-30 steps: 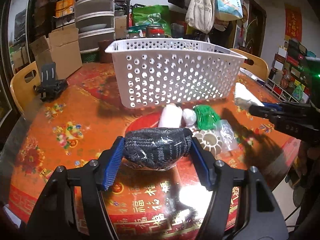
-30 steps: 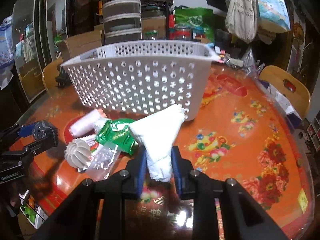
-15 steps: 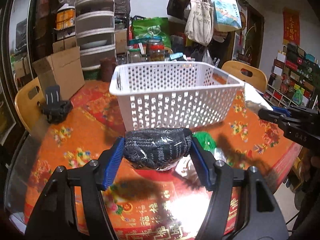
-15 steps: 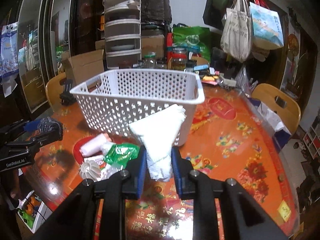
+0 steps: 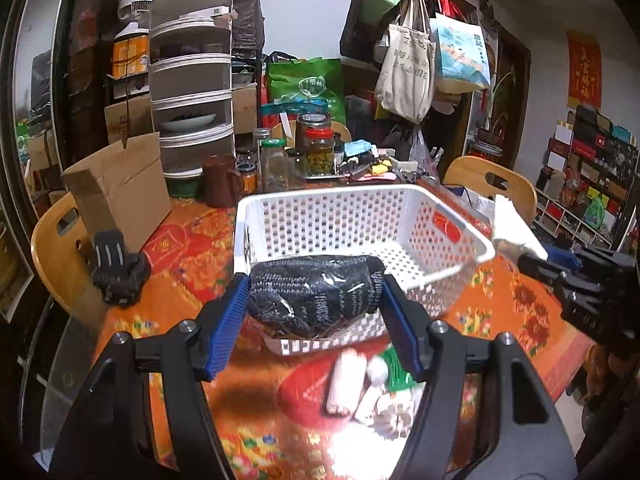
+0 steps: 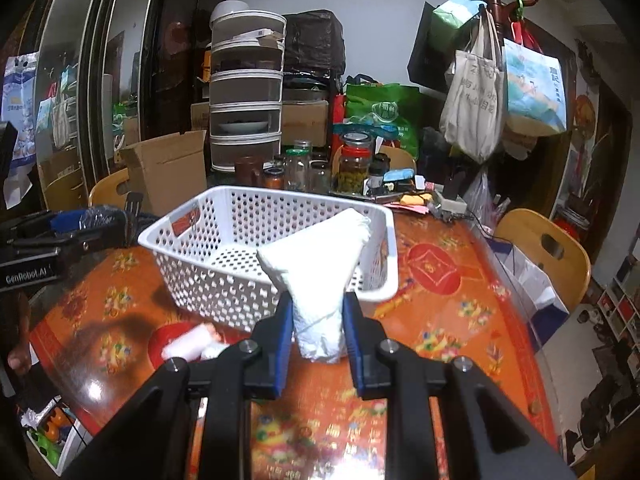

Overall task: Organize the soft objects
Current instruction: 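Carry both items into the white basket and open both grippers to release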

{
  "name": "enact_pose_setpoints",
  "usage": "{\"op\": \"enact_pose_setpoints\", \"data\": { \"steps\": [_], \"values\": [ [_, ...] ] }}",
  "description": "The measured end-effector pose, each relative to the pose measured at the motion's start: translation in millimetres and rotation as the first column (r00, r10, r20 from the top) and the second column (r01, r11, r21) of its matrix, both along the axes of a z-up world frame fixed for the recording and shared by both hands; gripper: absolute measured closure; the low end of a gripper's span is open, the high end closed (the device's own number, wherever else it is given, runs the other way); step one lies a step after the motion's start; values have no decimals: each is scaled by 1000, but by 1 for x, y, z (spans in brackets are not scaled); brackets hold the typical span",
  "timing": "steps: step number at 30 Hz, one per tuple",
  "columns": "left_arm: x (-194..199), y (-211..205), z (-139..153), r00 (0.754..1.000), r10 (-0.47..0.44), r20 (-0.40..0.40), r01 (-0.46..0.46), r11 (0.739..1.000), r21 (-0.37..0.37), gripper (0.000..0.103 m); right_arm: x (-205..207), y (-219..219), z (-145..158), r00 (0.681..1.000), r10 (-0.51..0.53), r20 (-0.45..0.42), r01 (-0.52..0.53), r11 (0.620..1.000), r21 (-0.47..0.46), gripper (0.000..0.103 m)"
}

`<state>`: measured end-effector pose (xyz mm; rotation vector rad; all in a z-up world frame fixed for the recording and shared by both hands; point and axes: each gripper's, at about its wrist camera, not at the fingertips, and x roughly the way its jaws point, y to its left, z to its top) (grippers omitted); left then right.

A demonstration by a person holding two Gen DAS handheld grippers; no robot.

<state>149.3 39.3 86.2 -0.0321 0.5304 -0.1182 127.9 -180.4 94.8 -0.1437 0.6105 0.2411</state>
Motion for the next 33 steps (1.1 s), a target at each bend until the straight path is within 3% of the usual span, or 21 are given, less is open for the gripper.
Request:
{"op": "enact_pose_setpoints", "data": {
  "steps": [6, 13, 20, 25, 33],
  "values": [
    [48, 0, 19, 999, 2, -47, -2, 1000, 0, 40, 28, 7, 9, 1000, -7, -12, 6, 1000, -22, 80],
    [118, -3, 8, 985, 19, -174, -21, 1000, -11, 40, 75, 13, 4, 996, -4, -87, 2, 1000, -17, 80],
    [179, -12, -15, 945, 38, -323, -32, 999, 24, 40, 141, 21, -21, 969, 3, -246, -14, 999, -41, 80],
    [214, -22, -41, 904, 44, -426, -26, 999, 47, 40, 177, 32, -48, 935, 13, -353, -41, 997, -72, 80],
    [239, -33, -68, 871, 47, -489, -22, 998, 57, 40, 201, 42, -77, 899, 6, -438, -62, 992, -114, 80]
  ]
}}
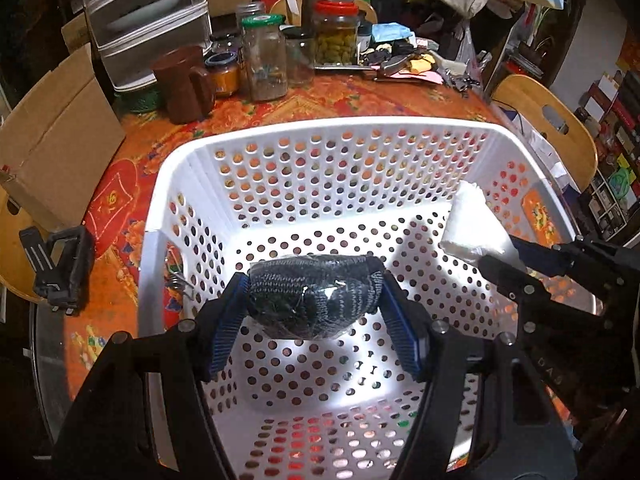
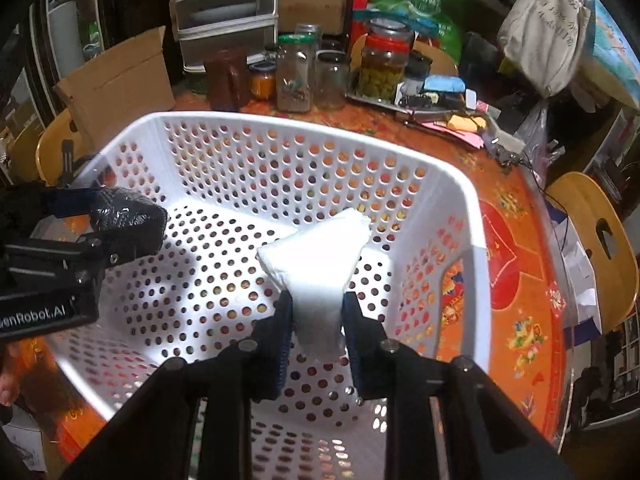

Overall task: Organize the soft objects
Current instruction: 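Carry both items into the white basket and open both grippers to release, then grasp the white ribbed plastic piece with the left gripper while the right gripper approaches the clear bag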

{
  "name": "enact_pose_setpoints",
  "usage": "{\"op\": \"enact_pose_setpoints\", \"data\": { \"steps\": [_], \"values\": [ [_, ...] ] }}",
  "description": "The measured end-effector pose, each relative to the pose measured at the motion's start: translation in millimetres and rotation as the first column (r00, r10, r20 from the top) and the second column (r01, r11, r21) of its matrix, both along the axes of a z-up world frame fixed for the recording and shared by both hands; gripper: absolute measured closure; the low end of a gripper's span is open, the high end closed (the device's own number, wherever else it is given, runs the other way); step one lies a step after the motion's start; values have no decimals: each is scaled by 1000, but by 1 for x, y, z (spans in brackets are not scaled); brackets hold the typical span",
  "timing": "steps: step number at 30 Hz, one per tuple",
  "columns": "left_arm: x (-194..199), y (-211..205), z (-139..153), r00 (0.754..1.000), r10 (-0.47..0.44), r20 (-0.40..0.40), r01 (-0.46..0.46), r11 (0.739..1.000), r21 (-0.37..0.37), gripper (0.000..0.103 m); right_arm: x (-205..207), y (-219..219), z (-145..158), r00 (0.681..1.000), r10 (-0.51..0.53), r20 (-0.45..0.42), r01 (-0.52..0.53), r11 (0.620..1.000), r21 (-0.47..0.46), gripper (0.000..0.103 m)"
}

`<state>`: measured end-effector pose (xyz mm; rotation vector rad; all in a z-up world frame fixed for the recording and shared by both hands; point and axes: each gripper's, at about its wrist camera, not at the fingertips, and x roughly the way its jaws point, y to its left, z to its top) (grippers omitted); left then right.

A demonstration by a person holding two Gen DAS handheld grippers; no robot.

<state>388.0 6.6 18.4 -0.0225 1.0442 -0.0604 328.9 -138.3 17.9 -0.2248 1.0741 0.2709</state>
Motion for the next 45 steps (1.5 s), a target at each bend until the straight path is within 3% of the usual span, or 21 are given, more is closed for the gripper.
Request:
{"op": "enact_pose_setpoints", "data": {
  "steps": [8, 10, 12, 15, 17, 19, 24, 31, 36, 45],
  "values": [
    [4, 0, -12, 1000, 3, -21, -3, 1000, 7, 34, 5, 2, -6, 1000, 5, -10, -5, 1000, -24, 80],
    [3, -1, -11, 1000, 0, -9, 0, 1000, 4, 21, 6, 2, -6, 1000, 3, -6, -3, 1000, -28, 79],
    [1, -1, -8, 1000, -5, 8, 5, 1000, -4, 16, 5, 3, -5, 1000, 5, -1, -5, 1000, -27, 77],
    [-3, 1, -1, 1000, -1, 28, 1, 1000, -23, 14, 4, 3, -3, 1000, 7, 10, -6, 1000, -25, 70],
    [-7, 2, 5, 999, 0, 44, 1, 1000, -27, 12, 2, 1, 0, 1000, 4, 18, -4, 1000, -12, 55],
    [-12, 4, 11, 998, 2, 61, 0, 1000, -26, 9, -2, -1, 5, 999, 1, 35, 0, 1000, -5, 46],
    [-23, 6, 25, 996, 12, 94, -11, 1000, -14, 2, -9, -8, 20, 998, -10, 66, 8, 1000, 27, 39],
    [-46, 10, 41, 990, 24, 137, -27, 999, 21, 0, -27, -17, 36, 995, -12, 96, 4, 997, 75, 14],
    [-68, 14, 53, 984, 27, 175, -31, 999, 22, 0, -45, -24, 46, 991, -25, 128, 12, 995, 99, 4],
    [-133, 25, 83, 955, 47, 294, -47, 999, -7, 0, -79, -38, 69, 980, -43, 195, 19, 992, 123, 3]
  ]
}}
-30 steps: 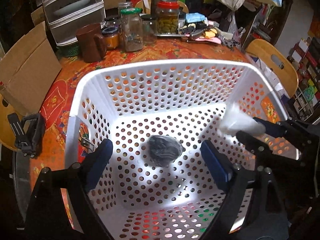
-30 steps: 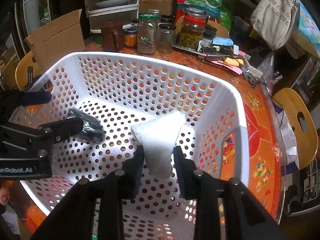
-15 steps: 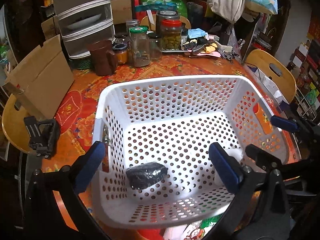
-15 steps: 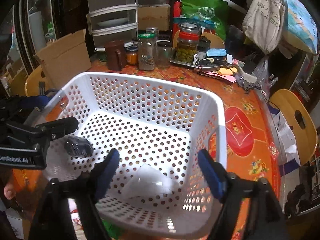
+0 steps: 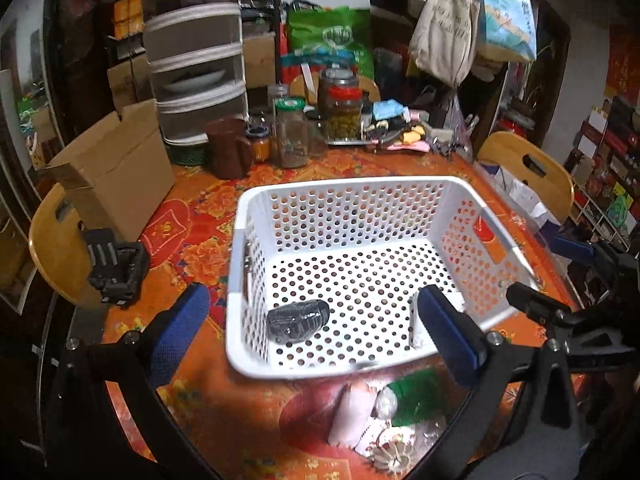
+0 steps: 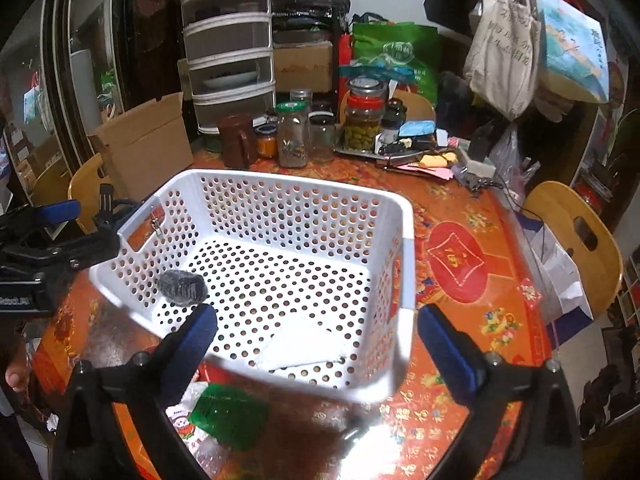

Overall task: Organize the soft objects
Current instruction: 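Grasp the white ribbed plastic piece with the left gripper while the right gripper approaches the clear bag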

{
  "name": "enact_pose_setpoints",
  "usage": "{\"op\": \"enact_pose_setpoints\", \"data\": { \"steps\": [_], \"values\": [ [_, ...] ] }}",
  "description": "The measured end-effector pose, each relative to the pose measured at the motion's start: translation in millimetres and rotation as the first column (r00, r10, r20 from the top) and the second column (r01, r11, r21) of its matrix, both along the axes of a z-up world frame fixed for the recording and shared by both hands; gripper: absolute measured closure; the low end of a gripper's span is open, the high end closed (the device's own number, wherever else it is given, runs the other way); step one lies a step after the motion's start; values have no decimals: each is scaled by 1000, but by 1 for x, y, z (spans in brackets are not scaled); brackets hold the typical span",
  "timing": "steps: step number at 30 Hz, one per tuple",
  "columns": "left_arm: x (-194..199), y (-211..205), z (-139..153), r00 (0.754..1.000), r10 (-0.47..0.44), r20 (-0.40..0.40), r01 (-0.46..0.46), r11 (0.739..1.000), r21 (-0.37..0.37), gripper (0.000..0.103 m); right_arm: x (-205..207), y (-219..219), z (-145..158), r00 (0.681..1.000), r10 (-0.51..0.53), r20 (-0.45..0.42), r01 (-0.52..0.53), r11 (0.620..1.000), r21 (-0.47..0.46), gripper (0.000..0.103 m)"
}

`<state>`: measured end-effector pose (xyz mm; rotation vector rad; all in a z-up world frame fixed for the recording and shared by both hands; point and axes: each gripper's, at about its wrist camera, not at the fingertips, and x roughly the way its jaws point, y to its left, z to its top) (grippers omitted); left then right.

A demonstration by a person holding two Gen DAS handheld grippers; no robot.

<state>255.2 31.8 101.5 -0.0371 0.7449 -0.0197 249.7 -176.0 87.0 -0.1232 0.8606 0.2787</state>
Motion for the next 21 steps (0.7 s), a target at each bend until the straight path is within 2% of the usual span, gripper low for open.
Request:
{"op": "enact_pose_setpoints", "data": {
  "steps": [6, 11, 17, 21],
  "values": [
    [-67, 11, 13, 996, 18, 86, -17, 1000, -18, 0, -40, -12, 15, 997, -25, 72, 24, 1000, 12, 3],
    [-122, 13, 12, 989, 20, 144, -17, 1000, -25, 0, -84, -13, 21, 990, -18, 139, 19, 1000, -2, 3],
    [-180, 13, -4, 984, 10, 177, 1, 998, -59, 0, -136, -12, 8, 986, -2, 169, -1, 1000, 20, 3],
    [-202, 9, -17, 982, 14, 191, 0, 997, -73, 0, -160, -15, -6, 987, -10, 162, 0, 998, 58, 3]
  ]
}}
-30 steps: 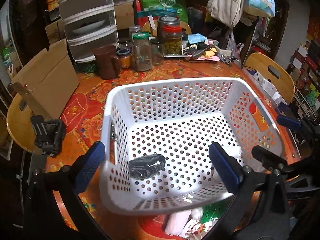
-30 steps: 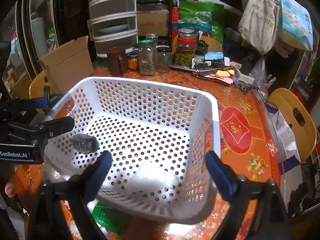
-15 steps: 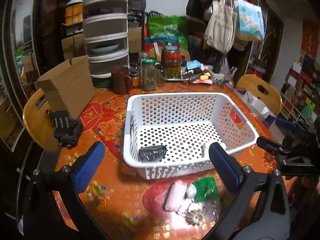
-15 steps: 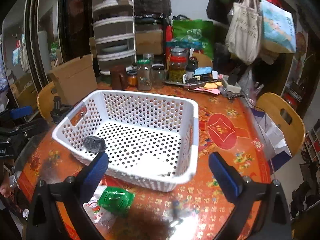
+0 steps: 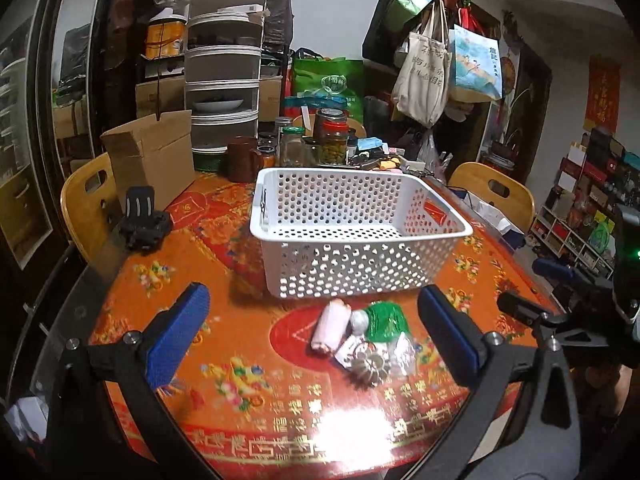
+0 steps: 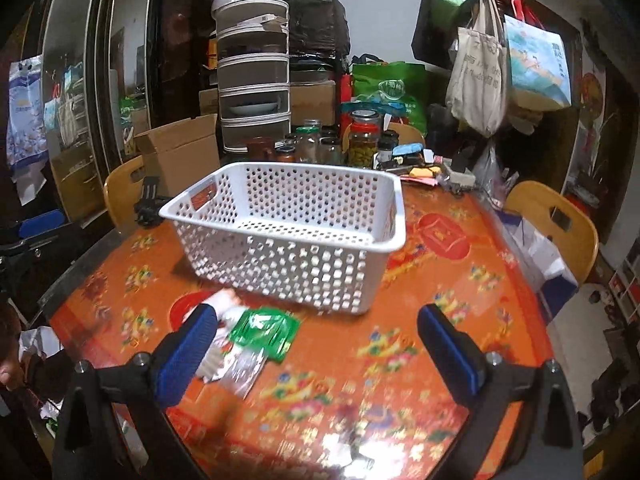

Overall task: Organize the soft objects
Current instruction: 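Grasp the white ribbed plastic piece with the left gripper while the right gripper approaches the clear bag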

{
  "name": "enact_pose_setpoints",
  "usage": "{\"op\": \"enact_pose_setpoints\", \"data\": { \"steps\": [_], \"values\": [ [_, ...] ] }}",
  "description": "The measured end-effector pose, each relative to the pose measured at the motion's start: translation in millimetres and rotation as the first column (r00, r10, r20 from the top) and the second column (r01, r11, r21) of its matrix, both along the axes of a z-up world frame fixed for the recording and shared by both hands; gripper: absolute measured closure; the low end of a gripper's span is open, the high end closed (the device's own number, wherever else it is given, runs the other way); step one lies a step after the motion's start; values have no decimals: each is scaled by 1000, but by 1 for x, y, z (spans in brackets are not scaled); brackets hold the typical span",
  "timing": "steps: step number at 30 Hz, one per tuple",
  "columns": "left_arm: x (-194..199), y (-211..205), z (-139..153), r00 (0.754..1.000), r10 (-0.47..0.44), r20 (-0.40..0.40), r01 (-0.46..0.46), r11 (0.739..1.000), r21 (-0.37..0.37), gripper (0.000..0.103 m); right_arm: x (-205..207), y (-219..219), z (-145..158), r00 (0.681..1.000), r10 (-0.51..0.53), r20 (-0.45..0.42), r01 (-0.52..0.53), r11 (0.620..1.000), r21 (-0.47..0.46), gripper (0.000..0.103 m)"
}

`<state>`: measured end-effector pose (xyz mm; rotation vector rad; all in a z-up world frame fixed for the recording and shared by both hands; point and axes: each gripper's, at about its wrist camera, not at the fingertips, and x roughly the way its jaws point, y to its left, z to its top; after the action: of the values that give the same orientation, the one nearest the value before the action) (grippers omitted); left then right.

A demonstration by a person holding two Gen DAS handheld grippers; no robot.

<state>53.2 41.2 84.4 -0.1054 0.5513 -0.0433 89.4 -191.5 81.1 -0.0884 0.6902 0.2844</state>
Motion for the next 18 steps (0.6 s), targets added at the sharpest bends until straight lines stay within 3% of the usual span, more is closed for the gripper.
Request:
{"op": "enact_pose_setpoints", "data": {
  "steps": [6, 18],
  "values": [
    [-13, -9, -29, 1000, -5, -10, 5, 1000, -13, 0, -25, -12, -19, 1000, -23, -13, 24, 997, 70, 3],
    [33, -51, -116, 990, -76, -118, 77, 997, 9, 0, -22, -10, -79, 994, -14, -107, 23, 996, 87, 3]
  ]
}}
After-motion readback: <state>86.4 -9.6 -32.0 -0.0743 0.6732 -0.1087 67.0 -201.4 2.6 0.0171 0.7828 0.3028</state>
